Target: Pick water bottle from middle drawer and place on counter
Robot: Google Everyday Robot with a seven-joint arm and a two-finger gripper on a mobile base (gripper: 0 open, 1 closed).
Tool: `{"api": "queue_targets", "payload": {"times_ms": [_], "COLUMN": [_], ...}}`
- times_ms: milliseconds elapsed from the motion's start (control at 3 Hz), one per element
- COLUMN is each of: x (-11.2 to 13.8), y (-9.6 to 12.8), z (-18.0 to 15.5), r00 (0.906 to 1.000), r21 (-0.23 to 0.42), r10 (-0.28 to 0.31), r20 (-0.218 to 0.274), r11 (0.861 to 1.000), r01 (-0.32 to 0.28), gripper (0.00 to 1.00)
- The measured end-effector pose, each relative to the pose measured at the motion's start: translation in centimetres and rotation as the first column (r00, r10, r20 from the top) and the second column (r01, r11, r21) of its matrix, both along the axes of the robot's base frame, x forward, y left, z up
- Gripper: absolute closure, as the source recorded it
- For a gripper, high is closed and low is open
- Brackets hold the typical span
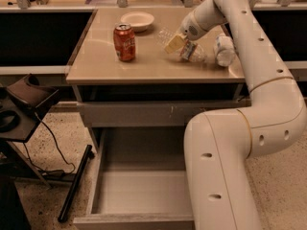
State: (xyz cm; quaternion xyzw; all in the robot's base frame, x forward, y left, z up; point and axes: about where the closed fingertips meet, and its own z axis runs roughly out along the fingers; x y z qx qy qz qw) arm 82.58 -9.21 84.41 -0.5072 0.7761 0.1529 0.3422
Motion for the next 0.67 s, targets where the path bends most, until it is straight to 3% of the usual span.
{"api": "queue_targets", "payload": {"times_ms": [333,667], "x": [0.00,0.00], "y": [0.00,0.00], "z": [0.00,0.00], "r00": [1.0000,1.0000], "r21": [0.000,0.000], "r10": [0.000,0.000], "r20": [0.000,0.000], "r11": [1.000,1.000], "r01": [0.000,0.000], "gripper": [0.11,0.00]}}
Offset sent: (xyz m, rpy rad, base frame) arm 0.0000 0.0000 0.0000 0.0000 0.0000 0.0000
